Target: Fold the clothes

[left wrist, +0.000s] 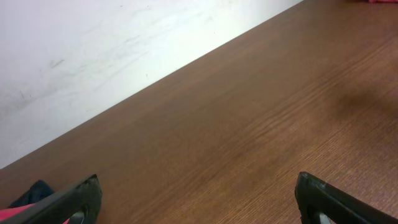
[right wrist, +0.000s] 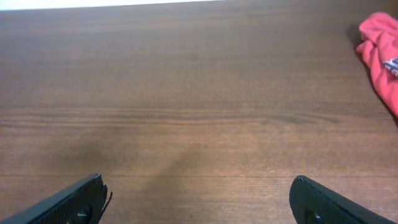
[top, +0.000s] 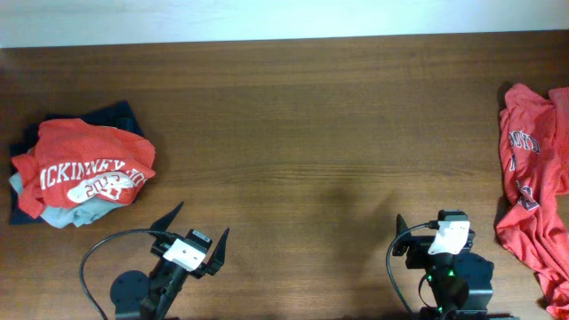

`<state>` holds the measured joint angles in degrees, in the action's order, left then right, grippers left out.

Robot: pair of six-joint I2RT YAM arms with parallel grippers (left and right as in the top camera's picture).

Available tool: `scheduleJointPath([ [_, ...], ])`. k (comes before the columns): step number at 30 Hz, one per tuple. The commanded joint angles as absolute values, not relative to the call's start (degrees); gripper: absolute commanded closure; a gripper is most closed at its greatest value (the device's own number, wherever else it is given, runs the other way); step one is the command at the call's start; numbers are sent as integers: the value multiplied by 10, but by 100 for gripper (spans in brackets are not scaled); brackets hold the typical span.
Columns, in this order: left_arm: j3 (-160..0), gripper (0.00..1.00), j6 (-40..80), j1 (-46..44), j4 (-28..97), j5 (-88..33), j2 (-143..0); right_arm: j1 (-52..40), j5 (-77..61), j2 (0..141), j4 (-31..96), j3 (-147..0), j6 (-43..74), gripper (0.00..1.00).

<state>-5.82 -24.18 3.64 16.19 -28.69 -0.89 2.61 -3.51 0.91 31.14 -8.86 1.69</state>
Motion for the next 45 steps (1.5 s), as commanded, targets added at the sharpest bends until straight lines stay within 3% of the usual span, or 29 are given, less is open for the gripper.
scheduleJointPath([
  [1,-51,1,-235,34,158,-295,-3,23,-99,4,296,-86,20,1],
  [6,-51,1,-235,34,157,-298,-3,23,-249,4,283,-86,20,1],
  [10,-51,1,-235,34,157,-385,-3,23,-318,4,280,-85,20,1],
  [14,-51,1,-224,34,156,-437,-3,23,-328,4,264,-86,24,2],
  [18,-75,1,-62,34,124,-435,-4,23,-322,4,259,-107,23,2],
  [22,-155,1,-41,34,126,-404,-36,23,-234,22,276,-170,68,1],
  [32,-413,1,-33,34,300,-269,-328,23,-215,321,370,-347,99,1],
  [41,-670,1,-32,34,498,-255,-594,23,-226,554,502,-616,95,2],
  [43,-673,1,-21,34,512,-278,-629,23,-190,595,536,-646,89,2],
  [45,-673,1,-22,34,526,-274,-666,39,-64,630,568,-672,139,1],
])
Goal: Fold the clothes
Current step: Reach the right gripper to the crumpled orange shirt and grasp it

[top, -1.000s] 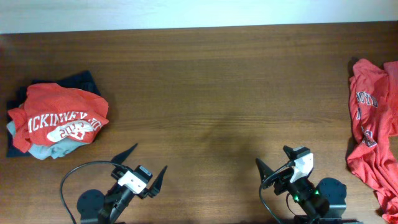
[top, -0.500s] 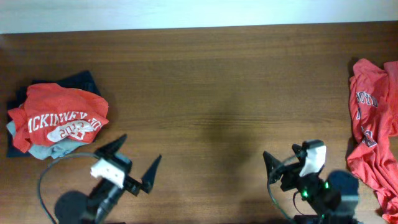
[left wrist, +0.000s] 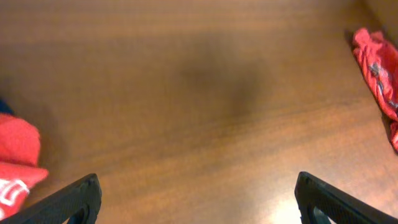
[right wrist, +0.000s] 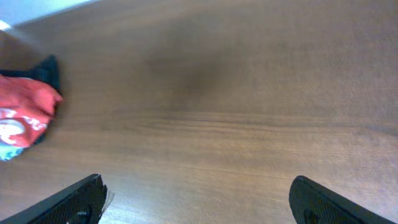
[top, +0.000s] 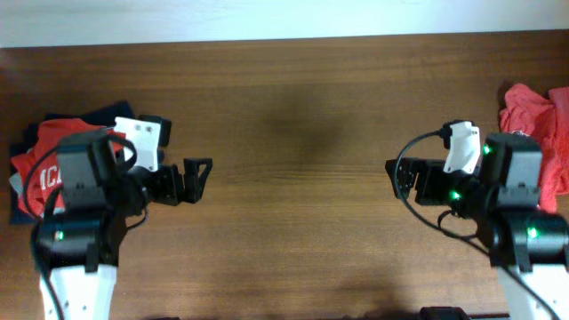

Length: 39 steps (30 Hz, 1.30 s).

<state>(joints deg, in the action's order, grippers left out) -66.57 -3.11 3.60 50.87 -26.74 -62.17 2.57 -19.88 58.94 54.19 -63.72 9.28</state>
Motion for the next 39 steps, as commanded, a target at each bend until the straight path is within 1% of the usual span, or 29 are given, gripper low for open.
scheduleJointPath([
  [1,-673,1,-22,34,531,-274,-675,49,-31,640,578,-681,157,1],
  [2,-673,1,-22,34,544,-274,-692,74,6,660,600,-697,175,1],
  [3,-673,1,-22,34,566,-274,-714,131,11,697,630,-723,176,1],
  [4,-673,1,-22,34,573,-274,-721,154,11,710,638,-729,185,1],
  [5,-673,1,-22,34,582,-271,-736,203,11,737,642,-735,200,1],
  [9,-673,1,-24,34,584,-270,-768,331,11,823,642,-734,246,1],
  [14,-673,1,-31,34,590,-269,-781,435,5,923,621,-734,286,2],
  [19,-673,1,-31,34,592,-269,-781,454,9,999,554,-734,281,2],
  [25,-673,1,-31,34,604,-269,-781,450,8,1058,459,-734,216,2],
  [27,-673,1,-31,34,610,-269,-781,450,3,1070,444,-734,213,4],
  [28,-673,1,-31,34,609,-269,-781,449,3,1077,441,-733,213,8],
  [29,-673,1,-31,34,609,-269,-781,449,0,1081,442,-733,215,15],
  [30,-673,1,-31,34,609,-269,-781,445,-8,1086,444,-731,214,34],
  [31,-673,1,-31,34,609,-269,-781,439,-10,1087,441,-727,215,48],
  [32,-673,1,-31,34,609,-269,-781,433,-10,1088,441,-725,214,57],
  [33,-673,1,-31,34,609,-269,-781,424,-8,1088,441,-725,214,71],
  [36,-673,1,-31,34,610,-269,-781,383,-17,1087,441,-726,215,91],
  [37,-674,1,-31,34,610,-269,-781,359,-35,1086,441,-726,215,96],
  [39,-681,1,-31,34,610,-270,-781,322,-67,1084,439,-727,214,96],
])
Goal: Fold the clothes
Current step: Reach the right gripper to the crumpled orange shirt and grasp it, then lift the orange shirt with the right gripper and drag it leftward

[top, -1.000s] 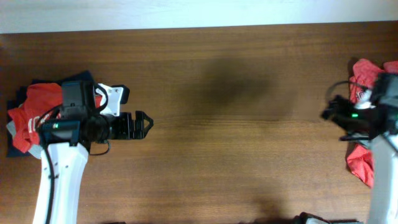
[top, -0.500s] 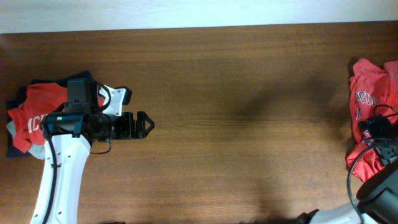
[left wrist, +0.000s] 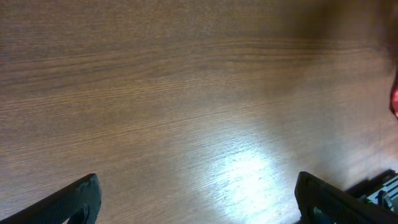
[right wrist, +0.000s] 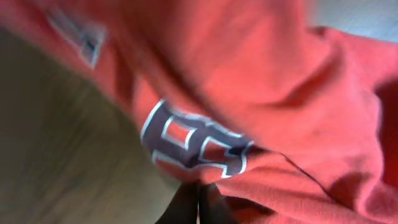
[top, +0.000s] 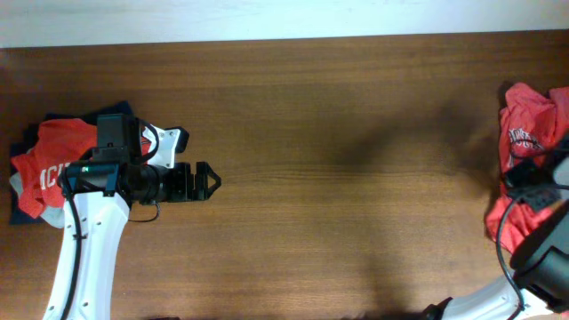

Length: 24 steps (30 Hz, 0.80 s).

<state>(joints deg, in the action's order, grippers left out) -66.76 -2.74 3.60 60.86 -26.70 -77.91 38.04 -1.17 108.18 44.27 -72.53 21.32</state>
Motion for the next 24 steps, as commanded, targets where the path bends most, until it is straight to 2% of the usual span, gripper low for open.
scheduleJointPath([
  [1,-688,1,-30,34,611,-270,-781,294,-76,1079,438,-727,215,96],
  [8,-784,1,-44,34,656,-264,-780,56,-84,1070,433,-727,213,96],
  [11,-836,1,-43,34,669,-209,-778,-78,-68,1070,435,-727,188,96],
  [15,-894,1,-43,34,696,-143,-774,-203,-48,1070,451,-727,121,96],
  [19,-920,1,-43,34,699,-136,-766,-325,62,1056,486,-727,96,96],
  [21,-920,1,-43,34,699,-135,-766,-356,109,1045,487,-727,102,95],
  [22,-920,1,-43,34,699,-134,-766,-368,136,1035,486,-727,116,92],
  [24,-920,1,-43,34,699,-130,-766,-373,164,1016,481,-727,136,70],
])
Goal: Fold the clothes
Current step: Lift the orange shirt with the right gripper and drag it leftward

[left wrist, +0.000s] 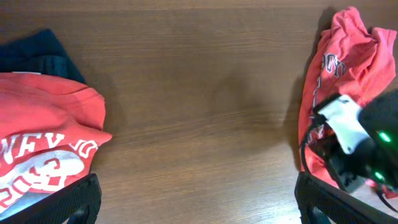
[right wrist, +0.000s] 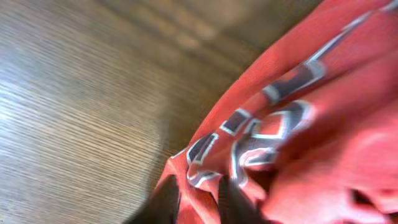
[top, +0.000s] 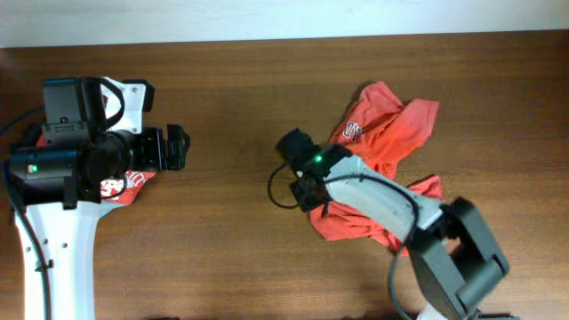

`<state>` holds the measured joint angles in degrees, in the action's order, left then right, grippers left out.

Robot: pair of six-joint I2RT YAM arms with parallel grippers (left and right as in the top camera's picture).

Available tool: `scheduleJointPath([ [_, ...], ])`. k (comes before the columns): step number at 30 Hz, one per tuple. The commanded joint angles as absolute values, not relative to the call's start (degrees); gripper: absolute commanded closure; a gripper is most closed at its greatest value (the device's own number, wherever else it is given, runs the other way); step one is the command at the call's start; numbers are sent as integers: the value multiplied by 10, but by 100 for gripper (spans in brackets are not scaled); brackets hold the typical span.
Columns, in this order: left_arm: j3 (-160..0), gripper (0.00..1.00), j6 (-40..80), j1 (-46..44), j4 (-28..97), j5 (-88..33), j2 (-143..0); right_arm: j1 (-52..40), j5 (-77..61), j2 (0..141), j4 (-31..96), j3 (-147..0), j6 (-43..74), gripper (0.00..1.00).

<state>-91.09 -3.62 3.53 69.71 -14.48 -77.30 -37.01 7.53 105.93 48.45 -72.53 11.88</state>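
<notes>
A crumpled red shirt with navy lettering lies right of the table's middle. It also shows at the right of the left wrist view as the red shirt. My right gripper is at its left edge, shut on a fold of the red shirt; the cloth is pinched between the dark fingers. My left gripper hangs open over bare wood at the left, with its fingertips wide apart and nothing between them.
At the table's left, a pile of clothes holds a red shirt with white lettering and a navy piece. My left arm covers most of it in the overhead view. The brown table ends at a white strip along the back.
The red shirt was at the table's right edge with my right gripper on it. Now both are near the middle. My left gripper has shifted slightly left and back.
Both arms sat low at the front edge with open grippers, the shirt at the far right. Then both were raised over the table, still open. Then the right gripper was on the shirt at the right edge. Now it holds the shirt near the middle.
</notes>
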Motion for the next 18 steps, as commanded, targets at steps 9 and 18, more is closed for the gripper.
scheduleJointPath([
  [9,-920,1,-43,34,703,-130,-766,-75,-7,936,394,-727,205,1],
  [18,-920,1,-43,34,702,-131,-766,136,-266,1128,311,-727,220,1],
])
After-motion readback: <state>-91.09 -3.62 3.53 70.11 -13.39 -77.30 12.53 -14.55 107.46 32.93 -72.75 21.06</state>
